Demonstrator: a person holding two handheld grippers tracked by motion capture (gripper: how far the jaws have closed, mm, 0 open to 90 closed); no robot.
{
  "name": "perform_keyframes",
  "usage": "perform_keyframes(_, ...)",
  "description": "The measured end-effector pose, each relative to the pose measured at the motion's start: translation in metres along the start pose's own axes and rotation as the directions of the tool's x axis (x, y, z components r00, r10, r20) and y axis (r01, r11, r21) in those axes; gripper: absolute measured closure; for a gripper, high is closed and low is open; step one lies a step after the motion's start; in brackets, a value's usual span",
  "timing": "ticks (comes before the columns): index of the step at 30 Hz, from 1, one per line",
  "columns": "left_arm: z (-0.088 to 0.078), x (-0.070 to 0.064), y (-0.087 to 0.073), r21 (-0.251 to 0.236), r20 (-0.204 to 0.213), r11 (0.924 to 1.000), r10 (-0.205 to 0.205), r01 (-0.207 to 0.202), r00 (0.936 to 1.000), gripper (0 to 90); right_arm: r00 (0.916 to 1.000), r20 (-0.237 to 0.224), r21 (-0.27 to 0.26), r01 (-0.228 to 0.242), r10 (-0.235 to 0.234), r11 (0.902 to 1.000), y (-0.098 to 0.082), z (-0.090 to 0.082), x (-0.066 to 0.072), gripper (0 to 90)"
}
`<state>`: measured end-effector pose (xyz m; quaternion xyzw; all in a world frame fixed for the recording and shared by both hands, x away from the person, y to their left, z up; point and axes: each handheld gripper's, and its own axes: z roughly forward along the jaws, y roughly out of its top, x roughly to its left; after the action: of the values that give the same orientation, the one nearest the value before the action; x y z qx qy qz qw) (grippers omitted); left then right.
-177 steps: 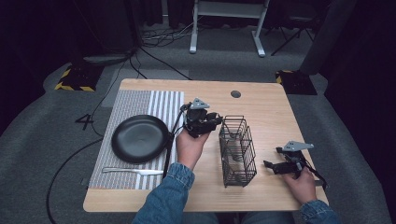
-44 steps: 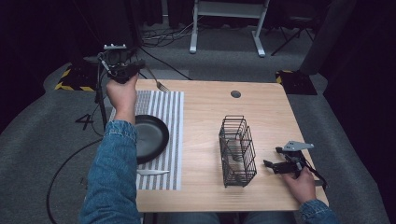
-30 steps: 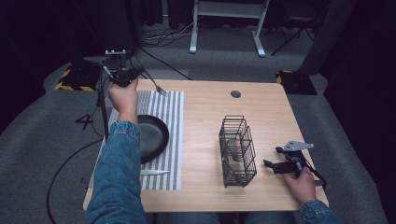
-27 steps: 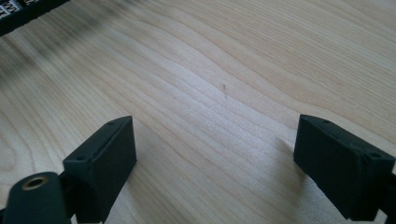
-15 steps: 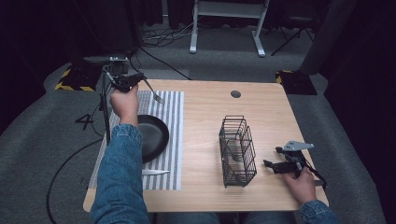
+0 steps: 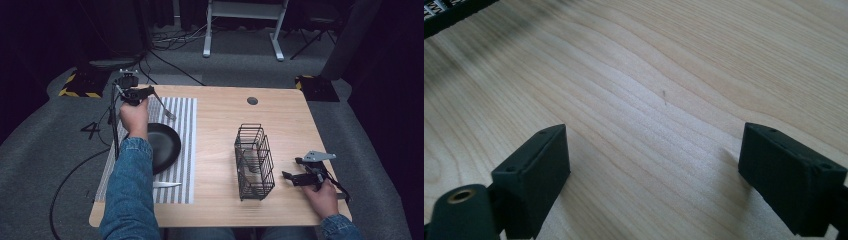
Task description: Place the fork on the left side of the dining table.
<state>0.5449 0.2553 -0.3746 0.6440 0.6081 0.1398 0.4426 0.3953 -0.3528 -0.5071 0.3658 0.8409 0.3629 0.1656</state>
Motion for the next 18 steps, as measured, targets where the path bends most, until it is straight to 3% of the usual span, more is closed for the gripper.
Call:
perform_keyframes(15,0.0002,0.0051,0.0004,0.021,-0.007,0.9997,-0.014,0.014,0.9999,85.3,1.0000,0.000,0.000,0.000,0.000,1.0000,0.0000,0.0000,0.0000,13.2)
perform_keyframes(18,0.0006,0.0088,0.0010,0.023,-0.011,0.9994,-0.027,0.027,0.9996,78.3,1.0000,0.000,0.000,0.000,0.000,1.0000,0.0000,0.0000,-0.0001,13.2)
